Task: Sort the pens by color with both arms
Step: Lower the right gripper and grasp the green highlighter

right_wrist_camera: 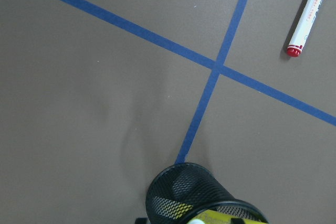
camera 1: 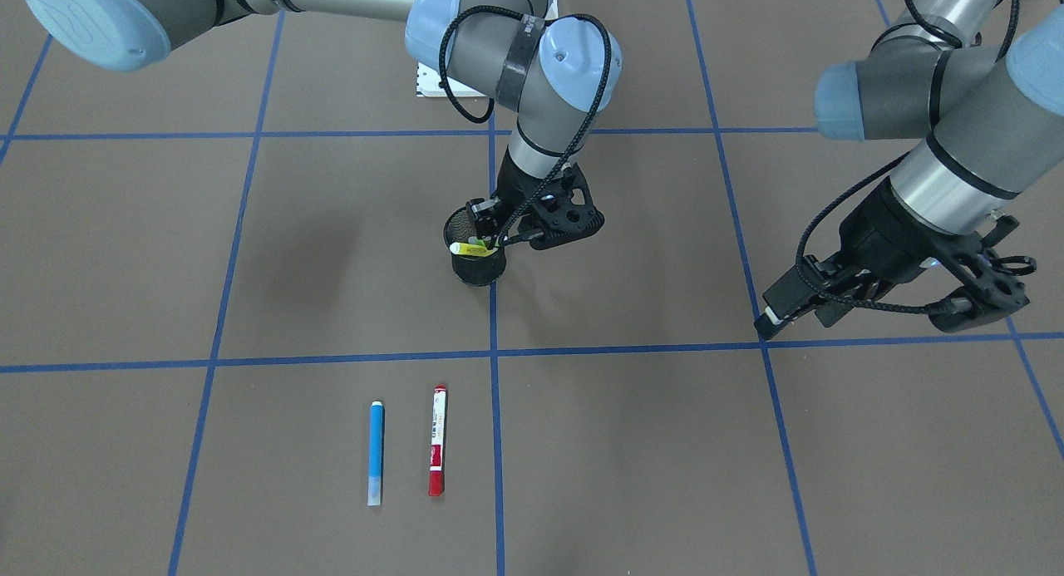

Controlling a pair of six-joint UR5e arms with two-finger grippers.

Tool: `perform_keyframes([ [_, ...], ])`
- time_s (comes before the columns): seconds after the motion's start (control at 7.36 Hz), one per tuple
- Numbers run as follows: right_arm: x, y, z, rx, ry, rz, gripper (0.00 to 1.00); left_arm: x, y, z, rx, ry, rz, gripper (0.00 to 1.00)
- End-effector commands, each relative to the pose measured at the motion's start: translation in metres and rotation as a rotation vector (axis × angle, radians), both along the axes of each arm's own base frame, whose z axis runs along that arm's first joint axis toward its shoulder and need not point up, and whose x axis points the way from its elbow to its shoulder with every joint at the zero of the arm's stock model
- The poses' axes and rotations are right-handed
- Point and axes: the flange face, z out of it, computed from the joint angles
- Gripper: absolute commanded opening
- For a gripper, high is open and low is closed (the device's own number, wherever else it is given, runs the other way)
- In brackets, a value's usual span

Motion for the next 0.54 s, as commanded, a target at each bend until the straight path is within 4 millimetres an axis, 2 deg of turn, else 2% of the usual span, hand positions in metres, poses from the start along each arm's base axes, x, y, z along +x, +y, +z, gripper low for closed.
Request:
perform_keyframes([
  [0.0, -0.0009, -0.0006, 0.0037, 0.014, 0.009, -0.011, 0.51, -0.0006, 0.0012, -0.0018, 0.002, 0.002, -0.001, 0.99],
  [0.27, -0.0010, -0.0008, 0.0074, 0.012, 0.015, -0.010, 0.48, -0.0006, 0.0012, -0.0020, 0.002, 0.003, -0.001, 0.99],
  [0.41, -0.0010, -0.0008, 0.0061, 0.014, 0.013, -0.010, 0.42, -0.0008, 0.0016, -0.0027, 0.003, 0.004, -0.001, 0.99],
])
